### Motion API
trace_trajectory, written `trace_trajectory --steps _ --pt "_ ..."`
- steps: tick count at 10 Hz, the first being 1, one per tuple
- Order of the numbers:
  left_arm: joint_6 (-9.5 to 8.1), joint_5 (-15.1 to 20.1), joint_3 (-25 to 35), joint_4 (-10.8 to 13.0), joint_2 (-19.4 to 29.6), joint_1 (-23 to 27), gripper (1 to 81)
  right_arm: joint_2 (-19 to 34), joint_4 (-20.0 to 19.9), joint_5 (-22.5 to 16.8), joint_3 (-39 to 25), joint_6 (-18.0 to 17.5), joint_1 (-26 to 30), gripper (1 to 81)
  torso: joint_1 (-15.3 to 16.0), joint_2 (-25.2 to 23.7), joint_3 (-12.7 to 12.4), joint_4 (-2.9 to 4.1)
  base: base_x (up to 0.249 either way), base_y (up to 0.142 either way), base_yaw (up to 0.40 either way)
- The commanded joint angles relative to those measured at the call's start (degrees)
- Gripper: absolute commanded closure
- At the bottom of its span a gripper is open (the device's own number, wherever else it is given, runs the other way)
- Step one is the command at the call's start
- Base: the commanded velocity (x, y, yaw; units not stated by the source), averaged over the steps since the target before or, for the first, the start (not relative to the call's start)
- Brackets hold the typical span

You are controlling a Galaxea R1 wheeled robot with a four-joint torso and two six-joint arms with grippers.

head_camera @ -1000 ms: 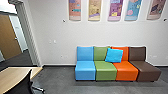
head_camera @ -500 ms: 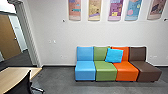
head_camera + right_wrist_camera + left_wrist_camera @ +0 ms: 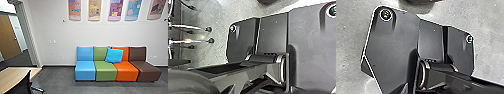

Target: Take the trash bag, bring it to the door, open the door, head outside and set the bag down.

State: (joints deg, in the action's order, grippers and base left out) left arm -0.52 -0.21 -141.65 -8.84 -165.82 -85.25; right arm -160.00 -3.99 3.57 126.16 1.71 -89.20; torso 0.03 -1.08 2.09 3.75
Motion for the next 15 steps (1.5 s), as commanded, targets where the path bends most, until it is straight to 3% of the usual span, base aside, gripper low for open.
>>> trace_trajectory --steps 1,2,3,4,5,7,9,12,13,14,15 --pt "-0.27 3.2 8.76 -0.3 6.81 3.37 1.0 3.87 -0.41 -3.48 -5.32 -0.12 2.48 1.0 0.0 0.0 0.0 0.0 0.0 0.0 0.0" --pt "-0.18 3.11 12.0 -0.21 9.7 3.73 1.0 5.28 -0.85 -3.66 -6.64 -0.21 2.4 1.0 0.0 0.0 0.0 0.0 0.0 0.0 0.0" --pt "-0.27 3.02 13.75 -0.3 11.27 4.17 1.0 7.18 -2.14 -3.75 -8.46 -0.21 2.57 1.0 7.36 -11.46 0.0 0.0 0.0 0.0 0.0" --pt "-0.35 3.11 15.35 -0.39 12.79 4.86 1.0 8.88 -3.66 -4.45 -10.24 -0.21 3.01 1.0 3.69 -5.8 3.31 0.0 0.0 0.0 0.0" --pt "-1.14 3.11 18.14 -1.16 15.22 5.56 1.0 10.88 -4.45 -4.8 -12.51 -0.21 3.36 1.0 3.98 -6.28 5.35 -1.41 0.0 0.0 0.0" --pt "-1.5 3.37 22.47 -5.57 20.34 8.38 1.0 14.16 -5.59 -4.8 -15.96 -0.3 4.07 1.0 5.53 -8.79 7.05 -1.9 0.0 0.0 0.0" --pt "-1.5 5.19 22.56 -9.78 24.02 12.59 1.0 18.09 -5.59 -4.72 -21.03 -0.21 4.07 1.0 8.04 -12.81 10.77 -2.66 0.0 0.0 0.0" --pt "-1.5 11.88 22.48 -14.27 26.76 19.7 1.0 23.28 -6.21 -3.75 -26.49 -0.3 3.71 1.0 12.15 -19.22 16.73 -3.93 0.0 0.0 0.0" --pt "-1.5 13.81 22.47 -15.58 27.02 21.9 1.0 25.38 -7.43 -3.32 -28.5 -0.3 3.63 1.0 13.57 -21.41 16.38 -2.93 0.0 0.0 0.0" --pt "-1.5 15.4 22.13 -16.47 27.02 24.11 1.0 27.24 -8.13 -2.87 -30.27 -0.3 3.62 1.0 14.8 -23.18 15.19 -3.19 0.0 0.0 0.0" --pt "-1.5 16.64 22.03 -17.35 27.02 25.69 1.0 29.1 -8.41 -2.78 -32.13 -0.3 3.63 1.0 15.65 -24.42 15.85 -3.3 0.0 0.0 0.0"
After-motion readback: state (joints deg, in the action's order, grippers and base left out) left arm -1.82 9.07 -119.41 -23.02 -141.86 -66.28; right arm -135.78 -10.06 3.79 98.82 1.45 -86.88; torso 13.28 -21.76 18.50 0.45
